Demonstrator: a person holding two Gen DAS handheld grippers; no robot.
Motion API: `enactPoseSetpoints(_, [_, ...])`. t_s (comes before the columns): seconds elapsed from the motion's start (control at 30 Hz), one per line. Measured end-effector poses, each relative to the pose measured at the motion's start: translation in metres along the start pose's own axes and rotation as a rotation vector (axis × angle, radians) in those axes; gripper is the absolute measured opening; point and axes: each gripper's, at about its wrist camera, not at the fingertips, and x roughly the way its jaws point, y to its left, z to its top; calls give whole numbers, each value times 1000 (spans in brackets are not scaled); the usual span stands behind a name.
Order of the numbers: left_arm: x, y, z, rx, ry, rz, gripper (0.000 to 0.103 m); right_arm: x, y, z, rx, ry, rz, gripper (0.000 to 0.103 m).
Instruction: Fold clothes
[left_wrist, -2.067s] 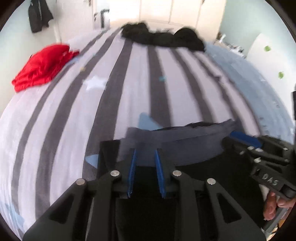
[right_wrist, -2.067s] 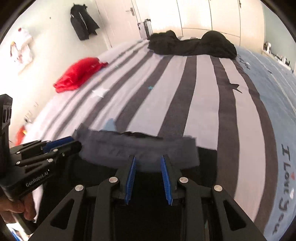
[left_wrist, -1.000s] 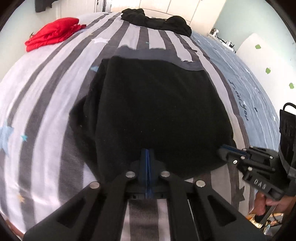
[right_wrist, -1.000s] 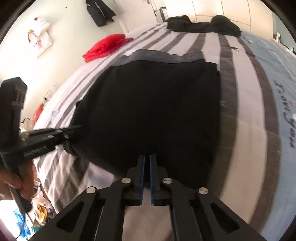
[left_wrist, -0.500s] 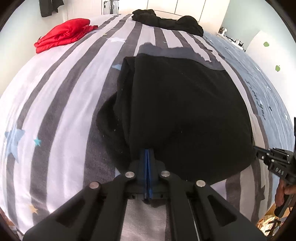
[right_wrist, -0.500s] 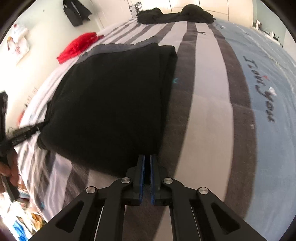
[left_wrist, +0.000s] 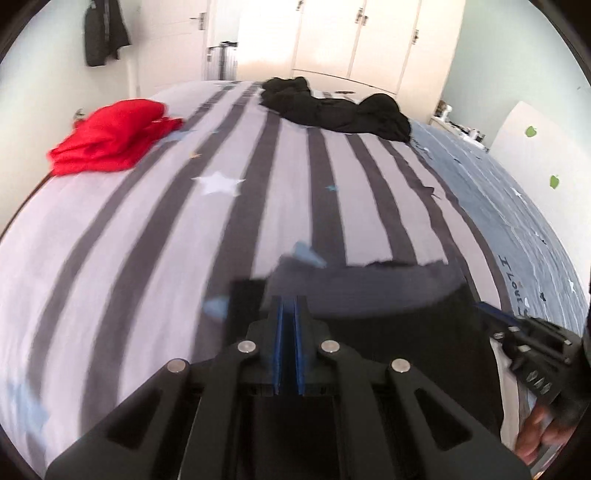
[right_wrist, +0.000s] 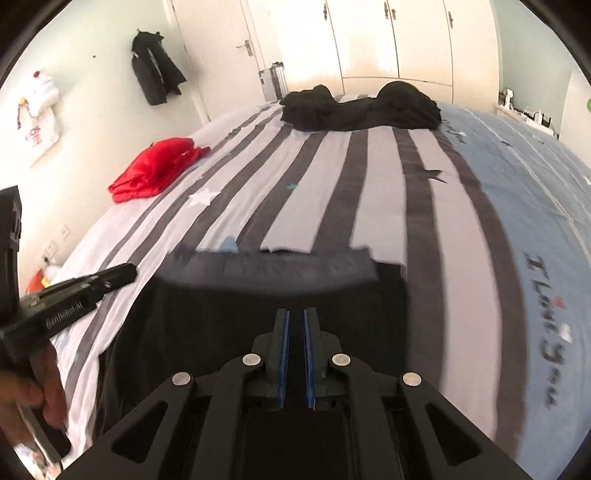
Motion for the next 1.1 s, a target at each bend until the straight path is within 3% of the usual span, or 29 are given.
enactPoseSetpoints(0.2, [43, 11, -5, -30, 69, 28, 2, 46, 9, 4, 0, 13, -20, 7])
enactPoseSetpoints(0.4, [31, 30, -3, -103, 53, 46, 3, 48, -23, 3, 55, 7, -66, 6])
enactPoseSetpoints(0.6, [-13, 19, -13, -92, 20, -17, 3, 45, -55, 13, 96, 11, -140, 7])
enactPoseSetpoints(0.67, [-16, 13, -23, -73, 43, -19, 3, 45, -62, 12, 100, 21, -149, 11])
enactPoseSetpoints(0.77, [-4, 19, -40, -66, 108, 37, 3, 42, -74, 9, 103, 39, -180, 14])
enactPoseSetpoints(0.83, [1, 33, -45, -118, 133, 39, 19, 38, -83, 8, 126, 68, -179, 16])
enactPoseSetpoints(0.87, [-1, 39, -44, -133, 128, 57, 22, 33, -87, 7, 141, 79, -165, 19])
enactPoseSetpoints(0.93, [-8, 46, -41, -137, 113, 89, 25, 21, -90, 3, 153, 95, -121, 49])
enactPoseSetpoints(0.97, [-10, 47, -41, -145, 117, 80, 28, 14, -90, 0, 155, 102, -95, 55])
enactPoseSetpoints(1.03, [-13, 48, -43, -165, 129, 49, 51, 2, -88, -5, 157, 117, -45, 66])
enactPoseSetpoints(1.1, [-16, 49, -45, -185, 141, 19, 60, -8, -84, -14, 147, 148, -9, 71])
